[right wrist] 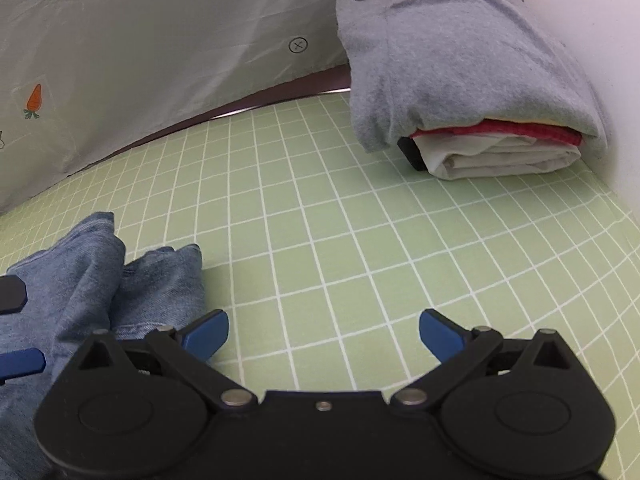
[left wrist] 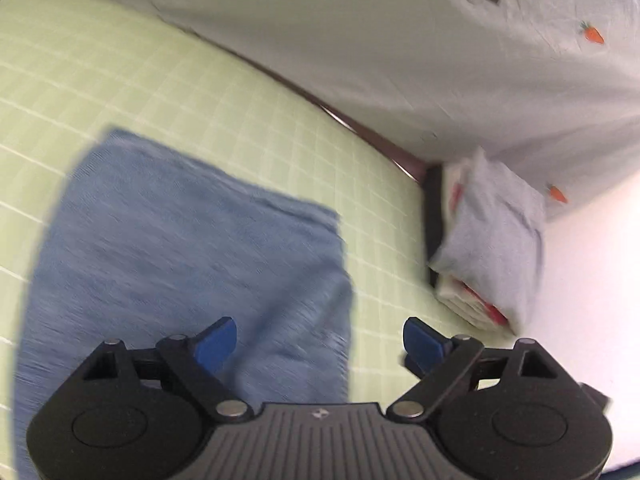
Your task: Fold clothes
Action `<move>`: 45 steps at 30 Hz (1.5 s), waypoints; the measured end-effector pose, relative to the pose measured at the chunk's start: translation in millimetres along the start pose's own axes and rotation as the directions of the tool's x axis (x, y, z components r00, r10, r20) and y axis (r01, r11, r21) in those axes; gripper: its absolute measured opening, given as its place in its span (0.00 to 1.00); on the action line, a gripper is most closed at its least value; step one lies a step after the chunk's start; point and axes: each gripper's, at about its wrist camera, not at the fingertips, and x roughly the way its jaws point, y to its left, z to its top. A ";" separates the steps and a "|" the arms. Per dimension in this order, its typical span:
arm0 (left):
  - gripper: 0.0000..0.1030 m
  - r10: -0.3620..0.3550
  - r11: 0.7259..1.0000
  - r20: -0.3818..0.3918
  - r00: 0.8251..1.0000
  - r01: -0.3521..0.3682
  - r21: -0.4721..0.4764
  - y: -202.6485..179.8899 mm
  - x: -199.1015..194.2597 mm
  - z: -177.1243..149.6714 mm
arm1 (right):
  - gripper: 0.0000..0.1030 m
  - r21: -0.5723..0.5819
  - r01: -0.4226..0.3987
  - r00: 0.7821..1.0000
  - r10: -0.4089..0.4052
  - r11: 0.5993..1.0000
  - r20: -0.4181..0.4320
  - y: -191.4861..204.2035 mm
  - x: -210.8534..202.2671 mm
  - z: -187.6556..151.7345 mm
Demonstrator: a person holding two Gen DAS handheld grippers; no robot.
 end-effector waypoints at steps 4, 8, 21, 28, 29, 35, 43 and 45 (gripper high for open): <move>0.88 0.239 0.970 0.098 0.966 -0.242 0.020 21.6 -23.9 2.5 | 0.99 -0.016 -0.075 0.996 0.076 0.997 0.041 22.0 -6.9 10.7; 0.88 0.440 0.891 0.140 0.887 -0.450 0.058 45.1 -36.0 -4.2 | 0.94 -0.069 -0.159 0.987 0.161 0.985 0.026 52.7 -4.3 9.9; 0.95 0.474 0.873 0.129 0.871 -0.484 0.059 63.2 -43.2 -18.3 | 0.11 -0.235 -0.347 0.938 0.334 0.908 -0.096 123.8 12.3 -13.7; 0.95 0.370 0.915 0.082 0.925 -0.379 0.142 53.6 -35.9 -23.0 | 0.10 -0.203 -0.338 0.935 0.353 0.919 0.043 62.0 -45.0 3.2; 0.95 0.361 0.921 0.057 0.931 -0.365 0.137 55.4 -29.9 -24.9 | 0.11 -0.204 -0.315 0.945 0.326 0.927 0.021 55.6 -33.9 -3.0; 1.00 0.297 0.952 -0.007 0.955 -0.295 0.078 71.4 -15.1 -30.6 | 0.75 -0.069 -0.313 0.944 0.302 0.947 -0.137 24.7 11.1 -32.7; 1.00 0.185 0.983 -0.091 0.979 -0.185 0.014 86.8 1.6 -28.4 | 0.85 0.031 -0.357 0.913 0.356 0.933 -0.201 32.0 28.4 -42.0; 0.99 0.150 0.988 -0.126 0.981 -0.147 0.035 85.5 8.4 -29.0 | 0.85 0.069 -0.357 0.908 0.364 0.931 -0.209 35.7 31.5 -43.4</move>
